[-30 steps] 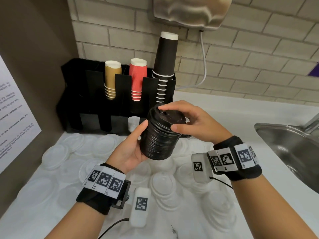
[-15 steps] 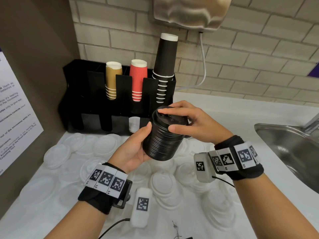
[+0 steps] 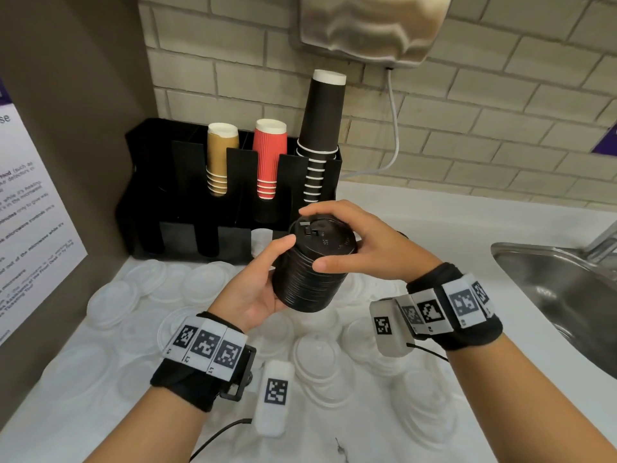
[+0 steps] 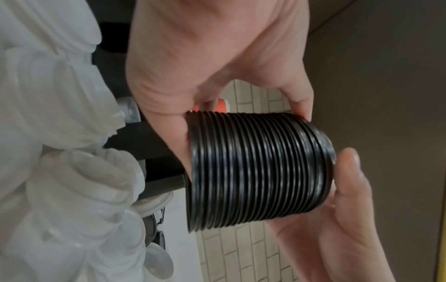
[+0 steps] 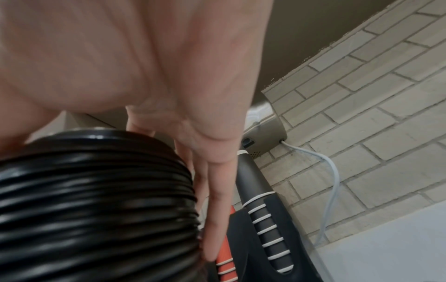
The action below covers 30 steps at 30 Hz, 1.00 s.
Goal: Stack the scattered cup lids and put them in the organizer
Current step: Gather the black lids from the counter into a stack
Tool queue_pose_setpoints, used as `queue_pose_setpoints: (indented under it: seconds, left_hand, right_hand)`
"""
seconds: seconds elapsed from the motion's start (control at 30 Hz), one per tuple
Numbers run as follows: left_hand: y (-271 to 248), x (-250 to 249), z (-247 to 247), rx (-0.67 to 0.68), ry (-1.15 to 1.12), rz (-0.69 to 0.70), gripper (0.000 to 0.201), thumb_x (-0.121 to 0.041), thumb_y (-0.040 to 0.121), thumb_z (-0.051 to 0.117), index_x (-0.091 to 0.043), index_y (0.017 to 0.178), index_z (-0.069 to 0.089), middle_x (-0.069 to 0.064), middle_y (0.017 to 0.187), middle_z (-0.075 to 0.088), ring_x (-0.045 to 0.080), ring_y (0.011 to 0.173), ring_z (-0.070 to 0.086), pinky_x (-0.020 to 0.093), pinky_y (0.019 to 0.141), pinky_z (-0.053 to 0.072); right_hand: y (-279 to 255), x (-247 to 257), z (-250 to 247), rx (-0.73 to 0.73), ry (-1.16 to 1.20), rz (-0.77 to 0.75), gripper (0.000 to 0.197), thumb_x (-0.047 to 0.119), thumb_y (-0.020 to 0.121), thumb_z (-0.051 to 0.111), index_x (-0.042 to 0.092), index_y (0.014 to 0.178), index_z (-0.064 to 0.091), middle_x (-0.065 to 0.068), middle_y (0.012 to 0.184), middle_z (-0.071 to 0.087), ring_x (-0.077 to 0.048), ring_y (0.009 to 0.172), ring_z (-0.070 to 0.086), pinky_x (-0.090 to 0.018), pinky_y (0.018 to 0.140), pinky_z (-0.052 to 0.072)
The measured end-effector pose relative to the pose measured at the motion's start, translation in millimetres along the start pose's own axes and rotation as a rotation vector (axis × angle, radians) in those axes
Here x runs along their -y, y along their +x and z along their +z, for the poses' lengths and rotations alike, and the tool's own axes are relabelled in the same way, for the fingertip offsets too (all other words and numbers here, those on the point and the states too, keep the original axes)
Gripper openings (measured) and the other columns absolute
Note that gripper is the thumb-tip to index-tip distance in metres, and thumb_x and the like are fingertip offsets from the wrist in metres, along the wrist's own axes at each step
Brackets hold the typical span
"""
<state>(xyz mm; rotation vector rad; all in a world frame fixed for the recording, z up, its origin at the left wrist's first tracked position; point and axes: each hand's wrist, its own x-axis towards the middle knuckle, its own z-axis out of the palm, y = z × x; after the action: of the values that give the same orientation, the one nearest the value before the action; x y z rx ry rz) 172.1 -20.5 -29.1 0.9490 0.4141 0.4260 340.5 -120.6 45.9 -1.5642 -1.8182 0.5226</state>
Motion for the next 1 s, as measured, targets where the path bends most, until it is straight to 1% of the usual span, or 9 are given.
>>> queue_pose_setpoints:
  seconds: [0.13, 0.2, 0.3, 0.37, 0.43, 0.5, 0.7, 0.87, 1.0]
  left_hand:
    - [0, 0, -1, -0.057, -0.063, 0.013, 0.057, -0.050, 0.068, 0.069, -0.020, 0.116, 0.069, 0.000, 0.096, 0.076, 0.022, 0.096, 0.072, 0.042, 0.075, 0.059]
    - [0, -3, -4, -0.073, -0.101, 0.027, 0.068, -0.049, 0.067, 0.070, -0.016, 0.126, 0.062, 0.001, 0.096, 0.076, 0.022, 0.094, 0.072, 0.039, 0.070, 0.059]
    - [-2, -8, -11, -0.087, -0.153, 0.038, 0.069, -0.049, 0.068, 0.069, -0.016, 0.128, 0.060, 0.004, 0.104, 0.075, 0.024, 0.097, 0.072, 0.039, 0.068, 0.059]
    - [-2, -12, -16, -0.080, -0.164, 0.041, 0.064, -0.049, 0.070, 0.067, -0.016, 0.124, 0.063, 0.008, 0.111, 0.073, 0.026, 0.100, 0.071, 0.040, 0.069, 0.059]
    - [-1, -15, -18, -0.084, -0.143, 0.052, 0.057, -0.051, 0.070, 0.067, -0.018, 0.117, 0.068, 0.008, 0.115, 0.071, 0.026, 0.103, 0.070, 0.041, 0.071, 0.059]
    - [1, -18, -20, -0.089, -0.116, 0.068, 0.053, -0.052, 0.071, 0.067, -0.019, 0.112, 0.072, 0.008, 0.116, 0.071, 0.026, 0.104, 0.069, 0.041, 0.072, 0.058]
    - [7, -24, -23, -0.088, -0.091, 0.083, 0.045, -0.052, 0.072, 0.066, -0.023, 0.105, 0.076, 0.003, 0.111, 0.073, 0.023, 0.101, 0.070, 0.038, 0.070, 0.059]
    - [6, -27, -26, -0.044, -0.071, 0.099, 0.042, -0.055, 0.072, 0.064, -0.027, 0.099, 0.078, 0.000, 0.109, 0.074, 0.019, 0.101, 0.070, 0.034, 0.071, 0.058]
    - [3, -26, -27, -0.009, -0.060, 0.097, 0.044, -0.056, 0.069, 0.067, -0.027, 0.100, 0.078, 0.000, 0.109, 0.074, 0.019, 0.102, 0.070, 0.033, 0.072, 0.058]
  right_hand:
    - [0, 4, -11, 0.030, 0.168, 0.089, 0.058, 0.043, 0.080, 0.069, 0.046, 0.132, 0.044, 0.011, 0.127, 0.050, -0.005, 0.115, 0.057, -0.021, 0.089, 0.050]
    - [3, -9, -23, -0.073, 0.207, 0.215, 0.043, 0.051, 0.086, 0.058, 0.048, 0.127, 0.048, 0.011, 0.125, 0.053, -0.008, 0.110, 0.061, -0.027, 0.088, 0.054]
    - [10, -48, -44, -0.202, 0.028, 0.550, 0.026, 0.040, 0.097, 0.049, 0.026, 0.117, 0.058, 0.004, 0.108, 0.060, -0.016, 0.098, 0.060, -0.030, 0.079, 0.053]
    - [16, -83, -49, -0.015, -0.259, 0.806, 0.027, 0.030, 0.098, 0.048, 0.010, 0.113, 0.059, -0.007, 0.105, 0.058, -0.027, 0.099, 0.056, -0.035, 0.080, 0.046]
    - [22, -116, -43, 0.223, -0.528, 0.941, 0.039, 0.033, 0.096, 0.051, 0.003, 0.119, 0.060, -0.012, 0.119, 0.059, -0.030, 0.112, 0.055, -0.037, 0.094, 0.044]
    - [30, -138, -32, 0.310, -0.679, 0.952, 0.051, 0.040, 0.092, 0.055, 0.004, 0.128, 0.055, -0.011, 0.132, 0.054, -0.029, 0.119, 0.052, -0.035, 0.099, 0.042]
    - [55, -176, -8, 0.143, -0.576, 1.016, 0.109, 0.055, 0.074, 0.073, 0.006, 0.150, 0.012, -0.016, 0.144, 0.043, -0.035, 0.126, 0.049, -0.041, 0.098, 0.044]
    - [56, -197, 1, 0.116, -0.630, 0.942, 0.091, 0.045, 0.077, 0.074, 0.004, 0.142, 0.025, -0.017, 0.139, 0.046, -0.036, 0.123, 0.049, -0.042, 0.092, 0.041]
    - [52, -192, -9, 0.106, -0.653, 0.991, 0.089, 0.058, 0.080, 0.060, 0.010, 0.146, 0.024, -0.017, 0.132, 0.053, -0.036, 0.114, 0.056, -0.036, 0.081, 0.044]
